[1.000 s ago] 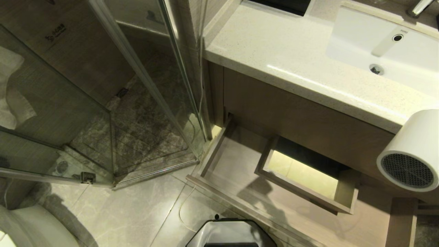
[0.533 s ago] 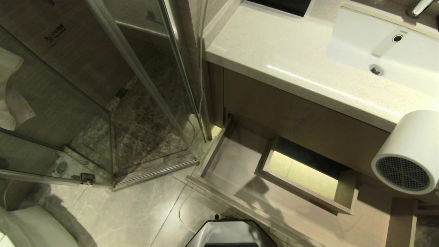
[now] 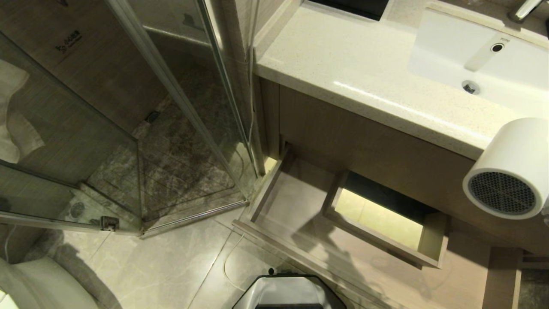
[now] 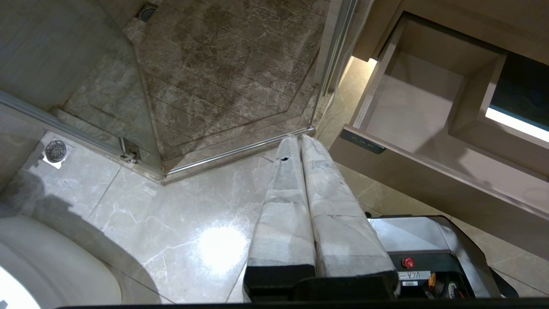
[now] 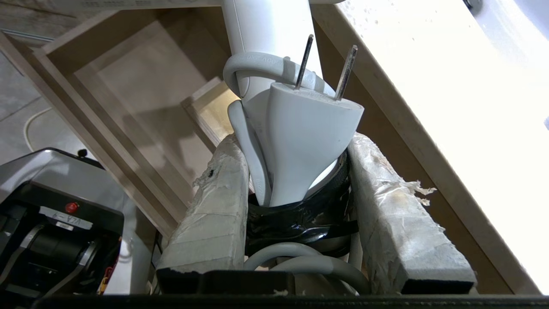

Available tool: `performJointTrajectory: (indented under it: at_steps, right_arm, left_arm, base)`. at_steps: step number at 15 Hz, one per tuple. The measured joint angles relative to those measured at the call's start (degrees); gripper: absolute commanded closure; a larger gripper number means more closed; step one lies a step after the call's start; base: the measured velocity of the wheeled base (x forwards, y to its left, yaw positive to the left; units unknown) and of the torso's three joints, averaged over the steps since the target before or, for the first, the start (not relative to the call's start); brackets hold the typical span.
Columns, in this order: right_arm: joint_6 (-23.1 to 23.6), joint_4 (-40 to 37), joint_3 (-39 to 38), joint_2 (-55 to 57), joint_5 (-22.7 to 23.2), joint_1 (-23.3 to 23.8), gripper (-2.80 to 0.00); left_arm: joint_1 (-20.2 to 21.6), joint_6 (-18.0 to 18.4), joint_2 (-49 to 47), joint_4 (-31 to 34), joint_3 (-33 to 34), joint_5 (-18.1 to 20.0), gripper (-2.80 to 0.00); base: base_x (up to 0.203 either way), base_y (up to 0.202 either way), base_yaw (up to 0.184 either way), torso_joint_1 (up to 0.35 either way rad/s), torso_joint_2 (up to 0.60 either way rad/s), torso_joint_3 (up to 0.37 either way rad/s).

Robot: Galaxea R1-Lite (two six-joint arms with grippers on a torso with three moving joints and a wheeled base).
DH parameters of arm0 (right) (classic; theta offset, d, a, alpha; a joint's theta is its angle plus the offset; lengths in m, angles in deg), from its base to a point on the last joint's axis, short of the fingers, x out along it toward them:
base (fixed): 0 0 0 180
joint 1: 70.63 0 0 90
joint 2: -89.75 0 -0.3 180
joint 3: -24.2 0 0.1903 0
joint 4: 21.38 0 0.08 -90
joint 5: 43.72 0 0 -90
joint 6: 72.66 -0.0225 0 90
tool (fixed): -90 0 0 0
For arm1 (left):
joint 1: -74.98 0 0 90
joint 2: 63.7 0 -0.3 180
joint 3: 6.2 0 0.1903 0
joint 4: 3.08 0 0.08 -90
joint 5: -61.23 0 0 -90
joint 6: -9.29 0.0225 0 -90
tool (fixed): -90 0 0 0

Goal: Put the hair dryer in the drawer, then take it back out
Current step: Place it on the countertop

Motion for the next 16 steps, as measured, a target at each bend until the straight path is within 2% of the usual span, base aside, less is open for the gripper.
performJointTrajectory:
  at_steps: [6,16]
  right_arm:
    - [0.45,0.01,0.41,0.80,0.21,-0.10,0.00]
    - [1.41,0.28,0.91,1.02,0.13,-0.30,0.00]
  left_arm:
    - [-0.02,0.00,0.00,0.02,0.00,-0.01,0.00]
    - [-0.02,0.00,0.00,0.00,0.00,-0.01,0.00]
  base:
    - [0.000,0.000,0.000,0.031,0.00,0.050]
    - [0.000,0.000,0.000,0.277,-0.03,0.232]
